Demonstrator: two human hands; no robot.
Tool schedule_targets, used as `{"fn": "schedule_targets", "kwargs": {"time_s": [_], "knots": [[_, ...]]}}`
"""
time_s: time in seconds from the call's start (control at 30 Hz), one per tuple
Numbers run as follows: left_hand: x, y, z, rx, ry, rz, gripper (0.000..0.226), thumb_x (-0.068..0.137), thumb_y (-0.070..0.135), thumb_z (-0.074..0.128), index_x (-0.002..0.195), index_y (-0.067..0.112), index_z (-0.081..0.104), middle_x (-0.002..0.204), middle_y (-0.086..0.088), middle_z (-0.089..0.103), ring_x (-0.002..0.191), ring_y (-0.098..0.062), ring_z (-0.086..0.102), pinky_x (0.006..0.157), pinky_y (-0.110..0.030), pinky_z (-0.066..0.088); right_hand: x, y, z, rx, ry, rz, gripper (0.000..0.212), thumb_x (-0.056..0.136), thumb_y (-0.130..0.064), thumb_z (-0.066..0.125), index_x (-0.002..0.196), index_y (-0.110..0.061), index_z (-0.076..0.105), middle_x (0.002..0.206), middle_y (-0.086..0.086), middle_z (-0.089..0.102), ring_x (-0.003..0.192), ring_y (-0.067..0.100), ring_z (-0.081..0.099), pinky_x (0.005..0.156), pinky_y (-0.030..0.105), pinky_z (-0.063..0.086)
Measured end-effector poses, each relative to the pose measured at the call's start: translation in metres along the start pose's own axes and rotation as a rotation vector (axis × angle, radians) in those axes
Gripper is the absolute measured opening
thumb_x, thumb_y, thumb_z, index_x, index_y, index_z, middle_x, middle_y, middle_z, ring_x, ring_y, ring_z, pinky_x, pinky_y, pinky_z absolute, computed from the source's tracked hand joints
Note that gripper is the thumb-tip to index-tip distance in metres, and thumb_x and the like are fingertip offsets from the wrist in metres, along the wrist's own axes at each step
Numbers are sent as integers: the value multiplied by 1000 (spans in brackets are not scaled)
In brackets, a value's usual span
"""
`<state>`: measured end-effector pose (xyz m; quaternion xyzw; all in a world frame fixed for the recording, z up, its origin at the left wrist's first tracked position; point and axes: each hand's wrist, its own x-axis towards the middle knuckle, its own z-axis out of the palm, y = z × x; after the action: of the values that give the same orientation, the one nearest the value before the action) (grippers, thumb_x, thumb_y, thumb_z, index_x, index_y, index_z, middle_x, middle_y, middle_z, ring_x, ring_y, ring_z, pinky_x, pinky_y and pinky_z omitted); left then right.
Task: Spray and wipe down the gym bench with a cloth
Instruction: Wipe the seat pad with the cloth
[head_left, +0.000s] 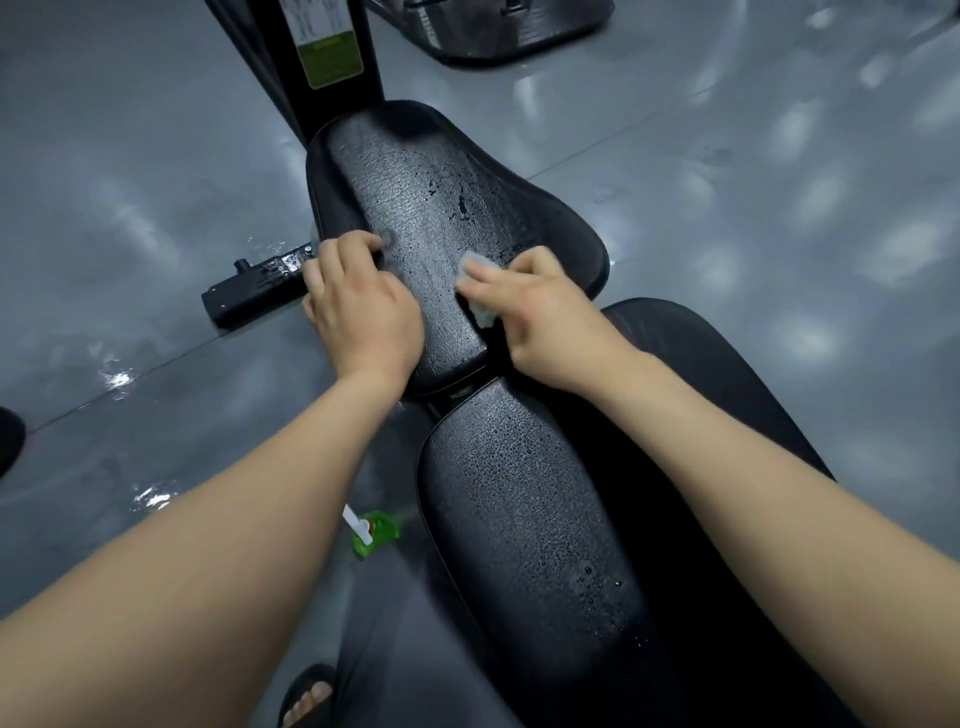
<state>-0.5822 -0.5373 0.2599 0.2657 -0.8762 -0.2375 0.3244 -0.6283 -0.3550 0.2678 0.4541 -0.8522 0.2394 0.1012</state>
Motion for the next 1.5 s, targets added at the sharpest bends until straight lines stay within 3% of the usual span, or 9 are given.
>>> {"fn": "schedule_targets", "kwargs": {"time_s": [0.07, 0.3, 0.37, 0.5, 0.6, 0.7, 1.03, 1.2, 1.5], "knots": [[0, 0, -1, -56, 21, -19, 37, 81, 9, 38, 110, 15, 59, 118, -9, 61, 116, -34, 50, 93, -46, 37, 19, 5, 1, 15, 0, -23, 53, 80, 0, 35, 117, -20, 68, 128, -11, 65, 92, 20, 43, 89, 30, 41], [5, -7, -5, -151, -10, -9, 33, 78, 5, 37, 104, 8, 56, 114, -11, 62, 113, -34, 52, 99, -40, 36, 78, 24, 1, -71, 24, 194, 37, 71, -9, 23, 84, -21, 55, 93, -10, 58, 84, 25, 38, 85, 45, 46], [6, -14, -6, -150, -38, 25, 33, 79, 7, 35, 104, 6, 56, 115, -12, 62, 113, -35, 51, 101, -40, 36, 59, 6, 9, 37, 45, 110, 57, 79, -17, 20, 104, -22, 72, 114, -10, 70, 90, 23, 39, 90, 32, 44], [7, -21, -10, -137, -111, 85, 33, 81, 11, 31, 104, 9, 55, 119, -11, 61, 115, -34, 48, 103, -39, 35, 14, -7, 9, 70, -76, -68, 64, 83, -10, 26, 130, -23, 68, 144, -7, 58, 105, 29, 54, 98, 24, 38], [7, -21, -12, -79, -122, 107, 32, 83, 13, 31, 104, 13, 54, 117, -10, 58, 114, -34, 47, 101, -40, 35, 4, 0, -8, 58, -26, -53, 59, 81, 3, 39, 126, -19, 69, 133, -4, 67, 116, 22, 64, 97, 38, 42], [4, -17, -12, -35, -122, 84, 28, 86, 10, 37, 108, 13, 54, 119, -12, 55, 114, -35, 46, 97, -42, 35, -9, 0, -27, 70, 75, 36, 43, 79, 1, 50, 112, -13, 72, 109, 0, 75, 98, 18, 67, 92, 38, 43], [-3, -7, -10, -35, -72, 58, 31, 85, 10, 32, 108, 10, 53, 123, -11, 54, 117, -36, 43, 94, -43, 35, -93, 16, -60, -29, -12, 603, 21, 78, -28, 63, 96, -22, 54, 99, -3, 49, 89, 19, 52, 76, 33, 45], [-4, -6, -11, 9, -112, 94, 29, 86, 7, 35, 109, 10, 54, 121, -14, 53, 115, -38, 43, 94, -44, 34, -93, 14, -65, -6, 13, 614, 29, 73, -50, 49, 93, -29, 55, 96, -5, 49, 96, 21, 53, 83, 39, 49], [47, -23, -60, -84, -478, 177, 27, 97, 11, 49, 119, 17, 61, 117, 1, 67, 109, -21, 60, 97, -30, 43, 32, -3, -34, 113, 2, 472, 13, 82, -35, 56, 92, -27, 58, 90, -8, 53, 86, 13, 52, 76, 30, 42]]}}
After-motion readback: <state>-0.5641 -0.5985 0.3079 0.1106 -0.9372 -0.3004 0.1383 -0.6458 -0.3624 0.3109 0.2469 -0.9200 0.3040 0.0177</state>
